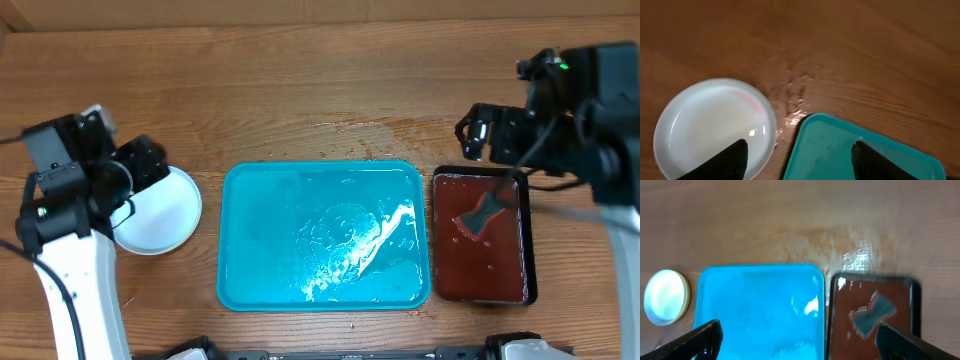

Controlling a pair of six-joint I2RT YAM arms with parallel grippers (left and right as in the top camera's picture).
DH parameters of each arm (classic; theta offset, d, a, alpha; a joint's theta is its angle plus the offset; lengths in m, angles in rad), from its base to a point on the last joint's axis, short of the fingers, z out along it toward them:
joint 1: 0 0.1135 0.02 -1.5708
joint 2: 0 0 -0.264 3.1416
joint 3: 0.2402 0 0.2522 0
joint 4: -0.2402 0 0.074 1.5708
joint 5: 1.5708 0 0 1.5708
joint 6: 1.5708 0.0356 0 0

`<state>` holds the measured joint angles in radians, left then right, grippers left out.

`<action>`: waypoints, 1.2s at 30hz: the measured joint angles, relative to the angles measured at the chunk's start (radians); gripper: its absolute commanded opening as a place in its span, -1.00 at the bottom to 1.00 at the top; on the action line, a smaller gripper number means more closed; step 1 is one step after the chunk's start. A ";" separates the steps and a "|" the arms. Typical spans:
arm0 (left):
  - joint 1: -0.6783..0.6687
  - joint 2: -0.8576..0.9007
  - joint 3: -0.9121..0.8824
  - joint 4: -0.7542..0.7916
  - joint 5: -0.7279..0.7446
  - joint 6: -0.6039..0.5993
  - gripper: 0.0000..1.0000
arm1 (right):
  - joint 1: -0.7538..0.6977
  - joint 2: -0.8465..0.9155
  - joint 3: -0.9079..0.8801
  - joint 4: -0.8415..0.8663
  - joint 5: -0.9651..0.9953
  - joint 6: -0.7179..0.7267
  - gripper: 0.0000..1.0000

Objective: Clean dirty plates on tray and stack at the side

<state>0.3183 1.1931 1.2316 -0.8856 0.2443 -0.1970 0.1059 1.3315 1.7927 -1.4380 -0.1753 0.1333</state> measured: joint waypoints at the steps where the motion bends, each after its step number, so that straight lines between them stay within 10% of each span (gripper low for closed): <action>1: -0.020 -0.021 0.012 -0.004 0.000 0.015 0.39 | 0.000 -0.031 0.000 0.013 0.000 -0.014 1.00; 3: -0.065 -0.077 0.035 -0.013 0.003 0.052 1.00 | 0.000 -0.095 0.002 0.028 0.000 -0.047 1.00; 22: -0.167 -0.591 0.064 -0.202 -0.170 0.229 0.99 | 0.000 -0.404 0.016 -0.016 -0.004 -0.183 1.00; 36: -0.167 -0.628 0.067 -0.344 -0.272 0.253 1.00 | 0.000 -0.402 0.016 -0.018 -0.004 -0.185 1.00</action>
<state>0.1509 0.5655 1.2987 -1.2297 -0.0280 0.0559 0.1055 0.9295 1.8091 -1.4555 -0.1795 -0.0521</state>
